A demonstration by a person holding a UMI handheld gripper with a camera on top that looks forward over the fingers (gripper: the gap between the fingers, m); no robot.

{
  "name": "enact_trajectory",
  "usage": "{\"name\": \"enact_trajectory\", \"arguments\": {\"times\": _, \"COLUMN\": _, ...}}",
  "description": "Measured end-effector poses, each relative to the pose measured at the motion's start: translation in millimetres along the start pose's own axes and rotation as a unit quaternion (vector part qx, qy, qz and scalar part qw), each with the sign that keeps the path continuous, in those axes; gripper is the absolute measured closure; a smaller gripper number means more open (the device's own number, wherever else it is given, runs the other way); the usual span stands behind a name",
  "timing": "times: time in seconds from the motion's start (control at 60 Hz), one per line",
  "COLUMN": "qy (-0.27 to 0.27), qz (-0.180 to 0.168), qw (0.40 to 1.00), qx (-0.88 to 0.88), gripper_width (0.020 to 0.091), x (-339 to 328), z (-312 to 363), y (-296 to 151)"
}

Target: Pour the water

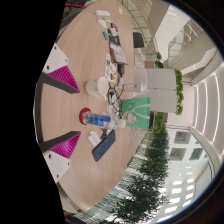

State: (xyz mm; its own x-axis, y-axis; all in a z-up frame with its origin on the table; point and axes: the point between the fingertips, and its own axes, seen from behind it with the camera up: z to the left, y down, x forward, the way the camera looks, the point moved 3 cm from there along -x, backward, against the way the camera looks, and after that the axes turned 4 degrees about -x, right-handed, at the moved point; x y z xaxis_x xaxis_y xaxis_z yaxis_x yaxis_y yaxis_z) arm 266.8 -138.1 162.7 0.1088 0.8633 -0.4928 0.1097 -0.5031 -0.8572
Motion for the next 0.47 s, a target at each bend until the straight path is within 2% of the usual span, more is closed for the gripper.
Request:
{"name": "enact_trajectory", "arguments": {"times": 0.1, "qy": 0.027, "qz": -0.021, "qw": 0.999, "qx": 0.008, "gripper_width": 0.0270, "x": -57.6, "z": 11.0, "y": -11.3}}
{"name": "enact_trajectory", "arguments": {"times": 0.233, "qy": 0.044, "qz": -0.025, "qw": 0.998, "qx": 0.032, "gripper_width": 0.0272, "x": -115.7, "z": 22.2, "y": -17.8}}
{"name": "enact_trajectory", "arguments": {"times": 0.333, "qy": 0.051, "qz": -0.038, "qw": 0.997, "qx": 0.037, "gripper_width": 0.0272, "x": -146.9, "z": 24.7, "y": -21.8}}
{"name": "enact_trajectory", "arguments": {"times": 0.467, "qy": 0.065, "qz": -0.038, "qw": 0.996, "qx": 0.038, "gripper_width": 0.0273, "x": -172.2, "z": 17.4, "y": -16.2}}
